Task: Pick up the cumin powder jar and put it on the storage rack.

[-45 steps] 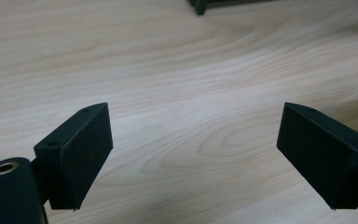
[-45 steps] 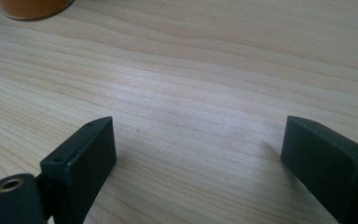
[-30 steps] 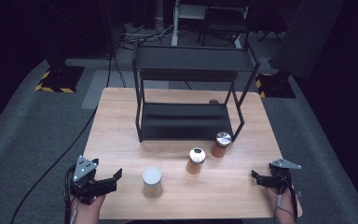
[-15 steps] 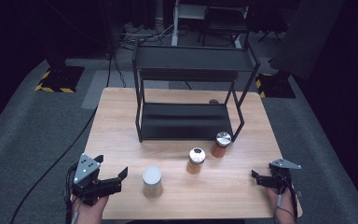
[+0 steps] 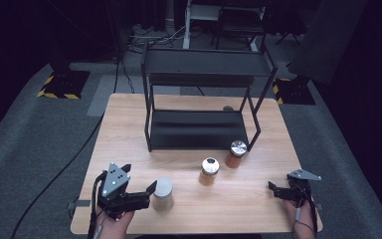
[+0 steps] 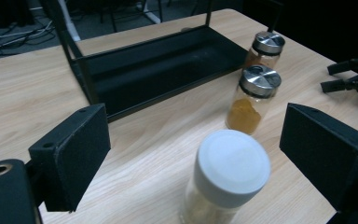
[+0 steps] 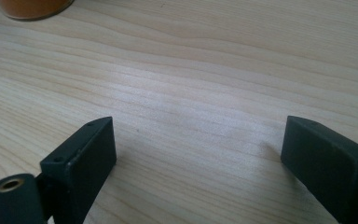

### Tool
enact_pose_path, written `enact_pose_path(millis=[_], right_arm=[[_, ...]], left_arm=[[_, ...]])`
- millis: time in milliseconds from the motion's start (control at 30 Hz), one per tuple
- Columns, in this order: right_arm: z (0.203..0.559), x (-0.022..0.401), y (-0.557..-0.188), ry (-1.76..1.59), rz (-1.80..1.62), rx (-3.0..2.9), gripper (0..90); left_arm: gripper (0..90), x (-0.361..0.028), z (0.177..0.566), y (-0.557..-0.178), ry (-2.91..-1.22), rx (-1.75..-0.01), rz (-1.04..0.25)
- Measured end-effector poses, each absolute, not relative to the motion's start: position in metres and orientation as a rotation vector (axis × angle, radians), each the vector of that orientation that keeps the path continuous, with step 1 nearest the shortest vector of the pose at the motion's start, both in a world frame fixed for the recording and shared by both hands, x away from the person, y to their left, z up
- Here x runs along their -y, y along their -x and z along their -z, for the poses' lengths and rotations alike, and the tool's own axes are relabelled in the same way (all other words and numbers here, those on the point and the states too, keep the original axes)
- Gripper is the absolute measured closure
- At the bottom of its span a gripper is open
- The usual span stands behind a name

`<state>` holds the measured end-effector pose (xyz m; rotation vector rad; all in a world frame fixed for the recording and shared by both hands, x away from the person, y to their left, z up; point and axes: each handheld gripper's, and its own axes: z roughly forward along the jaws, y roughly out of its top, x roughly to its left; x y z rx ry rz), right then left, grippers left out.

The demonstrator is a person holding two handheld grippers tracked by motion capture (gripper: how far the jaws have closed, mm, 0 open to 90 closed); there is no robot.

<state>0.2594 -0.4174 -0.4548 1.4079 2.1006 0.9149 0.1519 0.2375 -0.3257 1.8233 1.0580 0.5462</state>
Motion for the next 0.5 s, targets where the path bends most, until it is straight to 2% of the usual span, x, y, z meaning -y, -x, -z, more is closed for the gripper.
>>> enact_pose_path(millis=[500], right_arm=[[0.455,0.417,-0.259,-1.408,-0.915,-2.101,10.0]], left_arm=[[8.3,-0.207,0.318,-0.161,-1.899,-0.959,-0.513]])
